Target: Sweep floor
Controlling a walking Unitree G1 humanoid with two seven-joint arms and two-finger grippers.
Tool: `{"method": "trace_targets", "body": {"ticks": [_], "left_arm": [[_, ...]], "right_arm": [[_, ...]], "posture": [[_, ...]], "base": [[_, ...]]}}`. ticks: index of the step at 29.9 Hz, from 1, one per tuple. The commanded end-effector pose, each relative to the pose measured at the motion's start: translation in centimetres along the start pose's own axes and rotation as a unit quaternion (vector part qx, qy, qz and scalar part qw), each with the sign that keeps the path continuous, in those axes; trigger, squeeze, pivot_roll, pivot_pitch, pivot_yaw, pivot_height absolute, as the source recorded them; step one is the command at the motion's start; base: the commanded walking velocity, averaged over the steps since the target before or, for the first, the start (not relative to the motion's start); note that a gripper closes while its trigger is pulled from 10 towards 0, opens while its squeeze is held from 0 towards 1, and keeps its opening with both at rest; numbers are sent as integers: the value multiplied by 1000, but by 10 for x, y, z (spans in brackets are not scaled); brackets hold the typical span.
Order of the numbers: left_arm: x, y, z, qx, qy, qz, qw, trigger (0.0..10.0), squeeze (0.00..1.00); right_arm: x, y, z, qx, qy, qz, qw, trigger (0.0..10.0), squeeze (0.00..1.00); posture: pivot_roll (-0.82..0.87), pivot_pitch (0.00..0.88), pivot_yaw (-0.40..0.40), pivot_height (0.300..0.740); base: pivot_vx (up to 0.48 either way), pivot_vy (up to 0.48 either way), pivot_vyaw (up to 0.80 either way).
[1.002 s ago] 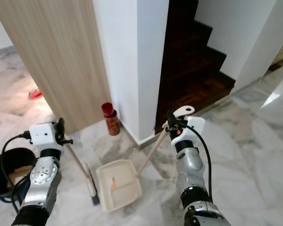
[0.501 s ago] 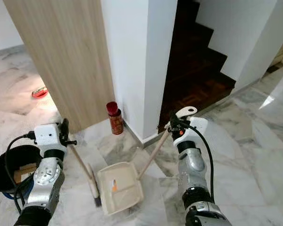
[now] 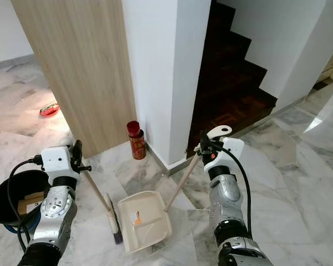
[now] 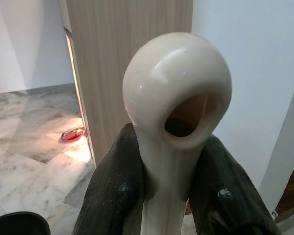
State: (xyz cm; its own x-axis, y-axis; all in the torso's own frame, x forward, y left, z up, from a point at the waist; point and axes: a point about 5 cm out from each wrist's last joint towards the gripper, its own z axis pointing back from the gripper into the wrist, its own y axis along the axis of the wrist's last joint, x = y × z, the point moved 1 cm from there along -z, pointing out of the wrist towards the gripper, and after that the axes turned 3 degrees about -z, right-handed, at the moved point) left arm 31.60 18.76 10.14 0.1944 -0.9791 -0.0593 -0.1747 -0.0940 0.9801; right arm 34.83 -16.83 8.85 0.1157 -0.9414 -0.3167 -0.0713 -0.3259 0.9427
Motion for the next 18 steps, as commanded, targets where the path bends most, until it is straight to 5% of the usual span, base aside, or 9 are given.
{"method": "trace_targets", "body": {"ticks": [1, 7, 18], "left_arm": [[-1, 11, -4, 27, -2, -4, 1000, 10000, 0], [-1, 11, -4, 27, -3, -4, 1000, 10000, 0], [0, 12, -4, 27, -4, -4, 1000, 10000, 0]], "right_arm": [[-3, 8, -4, 18, 5, 6, 1000, 10000, 0], [-3, 7, -4, 17, 5, 0, 1000, 10000, 0], [-3, 6, -4, 14, 6, 1, 1000, 10000, 0]], "posture": [[14, 0, 25, 740], [13, 0, 28, 740], [15, 0, 27, 740]], "base": [[0, 0, 413], [0, 0, 273], [-248, 0, 0]]}}
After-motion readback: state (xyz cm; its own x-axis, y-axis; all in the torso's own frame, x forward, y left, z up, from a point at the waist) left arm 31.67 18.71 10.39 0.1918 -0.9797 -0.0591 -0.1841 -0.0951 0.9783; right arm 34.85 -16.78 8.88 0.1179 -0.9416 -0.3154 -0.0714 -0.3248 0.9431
